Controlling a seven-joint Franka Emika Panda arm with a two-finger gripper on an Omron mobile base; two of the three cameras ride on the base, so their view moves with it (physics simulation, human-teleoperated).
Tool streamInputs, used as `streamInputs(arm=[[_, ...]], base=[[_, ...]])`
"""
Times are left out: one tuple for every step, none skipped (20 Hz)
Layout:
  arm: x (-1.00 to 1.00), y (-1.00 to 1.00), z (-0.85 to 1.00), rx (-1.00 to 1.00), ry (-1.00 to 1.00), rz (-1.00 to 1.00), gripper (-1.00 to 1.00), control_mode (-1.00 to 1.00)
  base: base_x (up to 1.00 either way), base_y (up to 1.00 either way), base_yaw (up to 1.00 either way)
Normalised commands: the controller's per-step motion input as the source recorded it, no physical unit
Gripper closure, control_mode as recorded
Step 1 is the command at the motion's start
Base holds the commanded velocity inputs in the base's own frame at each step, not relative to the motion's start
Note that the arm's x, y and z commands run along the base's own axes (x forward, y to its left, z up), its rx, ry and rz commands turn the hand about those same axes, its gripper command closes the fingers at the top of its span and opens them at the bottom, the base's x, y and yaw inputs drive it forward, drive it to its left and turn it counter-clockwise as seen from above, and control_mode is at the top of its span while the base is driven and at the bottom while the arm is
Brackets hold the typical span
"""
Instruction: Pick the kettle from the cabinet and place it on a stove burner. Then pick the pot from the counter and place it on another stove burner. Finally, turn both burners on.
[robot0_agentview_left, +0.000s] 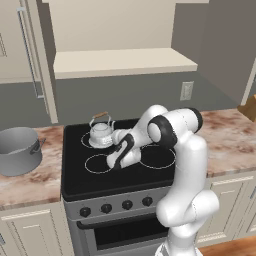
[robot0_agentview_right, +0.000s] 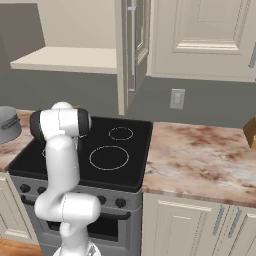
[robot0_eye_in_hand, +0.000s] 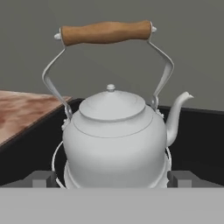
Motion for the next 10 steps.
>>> streamInputs(arm=[[0.18, 0.04, -0.04, 0.0, 0.0, 0.0, -1.0, -1.0], [0.18, 0.04, -0.05, 0.0, 0.0, 0.0, -1.0, -1.0], [0.19, 0.04, -0.05, 0.0, 0.0, 0.0, -1.0, -1.0], [0.18, 0.04, -0.05, 0.0, 0.0, 0.0, -1.0, -1.0], [0.19, 0.04, -0.06, 0.0, 0.0, 0.0, -1.0, -1.0], [0.18, 0.05, -0.06, 0.0, 0.0, 0.0, -1.0, -1.0], [0.18, 0.04, -0.07, 0.0, 0.0, 0.0, -1.0, -1.0], [0.18, 0.05, -0.09, 0.0, 0.0, 0.0, -1.0, -1.0], [0.19, 0.05, -0.09, 0.0, 0.0, 0.0, -1.0, -1.0], [0.2, 0.05, -0.1, 0.0, 0.0, 0.0, -1.0, -1.0]], base=[[0.0, 0.0, 0.0], [0.0, 0.0, 0.0], [0.0, 0.0, 0.0], [0.0, 0.0, 0.0], [0.0, 0.0, 0.0], [0.0, 0.0, 0.0], [0.0, 0.0, 0.0], [0.0, 0.0, 0.0], [0.0, 0.0, 0.0], [0.0, 0.0, 0.0]])
